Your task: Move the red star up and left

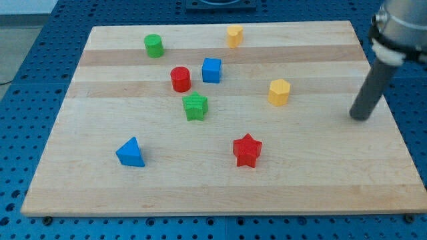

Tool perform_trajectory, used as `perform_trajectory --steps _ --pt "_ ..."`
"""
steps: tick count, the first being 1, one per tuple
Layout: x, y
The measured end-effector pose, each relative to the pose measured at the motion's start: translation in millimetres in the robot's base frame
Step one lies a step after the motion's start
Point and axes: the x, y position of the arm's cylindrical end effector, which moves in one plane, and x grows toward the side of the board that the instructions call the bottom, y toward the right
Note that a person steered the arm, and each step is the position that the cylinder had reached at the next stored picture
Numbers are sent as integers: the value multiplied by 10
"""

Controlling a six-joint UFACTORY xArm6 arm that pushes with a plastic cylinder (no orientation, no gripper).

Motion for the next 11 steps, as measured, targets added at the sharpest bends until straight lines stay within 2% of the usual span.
perform_trajectory --steps 1,2,5,7,8,10,11 --pt "647 -344" --pt "820 -897" --pt "427 -1984" --pt "449 -2415" --pt "315 -2572" --pt "-343 -3107" --pt "-505 -3319"
